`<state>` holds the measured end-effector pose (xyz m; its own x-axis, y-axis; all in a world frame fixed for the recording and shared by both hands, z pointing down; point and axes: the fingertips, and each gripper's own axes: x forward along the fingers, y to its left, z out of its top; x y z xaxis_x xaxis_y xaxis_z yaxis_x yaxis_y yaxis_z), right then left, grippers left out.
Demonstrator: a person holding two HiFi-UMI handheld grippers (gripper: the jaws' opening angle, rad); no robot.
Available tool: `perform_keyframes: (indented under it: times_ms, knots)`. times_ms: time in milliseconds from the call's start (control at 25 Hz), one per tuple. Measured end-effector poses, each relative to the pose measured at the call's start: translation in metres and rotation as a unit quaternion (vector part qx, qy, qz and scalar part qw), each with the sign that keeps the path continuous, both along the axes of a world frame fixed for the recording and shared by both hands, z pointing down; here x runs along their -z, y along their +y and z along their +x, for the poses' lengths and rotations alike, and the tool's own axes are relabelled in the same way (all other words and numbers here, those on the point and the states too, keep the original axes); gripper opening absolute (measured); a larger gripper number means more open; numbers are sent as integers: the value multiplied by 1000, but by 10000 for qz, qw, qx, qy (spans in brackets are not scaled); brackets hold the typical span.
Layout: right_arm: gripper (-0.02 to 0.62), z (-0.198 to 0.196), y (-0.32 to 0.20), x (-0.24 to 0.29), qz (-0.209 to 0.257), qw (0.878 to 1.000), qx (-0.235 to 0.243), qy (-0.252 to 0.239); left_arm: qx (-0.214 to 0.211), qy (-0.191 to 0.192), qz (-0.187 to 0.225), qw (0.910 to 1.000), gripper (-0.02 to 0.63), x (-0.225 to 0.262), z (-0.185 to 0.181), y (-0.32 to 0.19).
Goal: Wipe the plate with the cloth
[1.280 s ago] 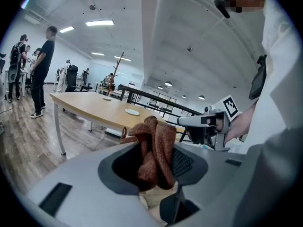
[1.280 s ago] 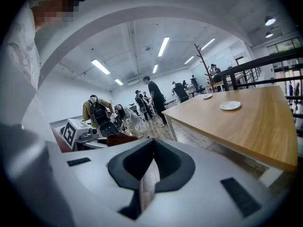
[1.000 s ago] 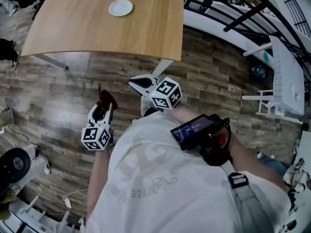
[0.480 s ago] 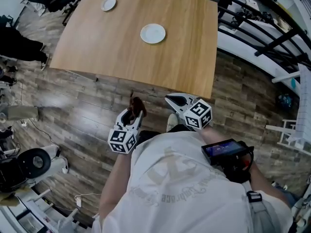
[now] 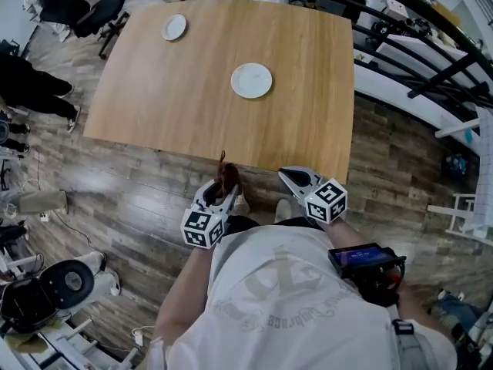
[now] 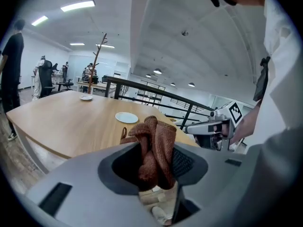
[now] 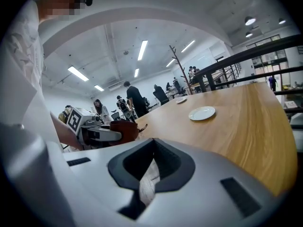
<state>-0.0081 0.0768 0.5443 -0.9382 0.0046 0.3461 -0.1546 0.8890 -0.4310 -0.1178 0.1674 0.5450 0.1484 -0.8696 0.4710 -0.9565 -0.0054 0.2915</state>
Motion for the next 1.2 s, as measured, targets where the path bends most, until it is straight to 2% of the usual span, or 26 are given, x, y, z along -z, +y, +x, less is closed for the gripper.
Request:
perform_keyframes:
  times_ms: [360, 640, 760, 960, 1200]
  knots:
    - [14, -52, -38, 1, 69, 9968, -791, 13, -919, 39, 97, 9957, 170, 1, -64, -53]
    - [14, -66, -63, 1, 121, 9876, -1566, 46, -1645, -108, 183, 9861, 169, 2, -82, -78]
    - [14, -64, -75, 1, 111, 9841, -1771, 114, -1712, -43, 193, 9850, 170, 2, -87, -91]
    - [14, -60, -88, -2, 73, 9836, -1794, 170, -1827, 14, 216, 9829, 170, 2, -85, -111]
    - [14, -58, -128, -5, 86, 9847, -1737, 128, -1668, -17, 118, 9859, 170, -1, -83, -148]
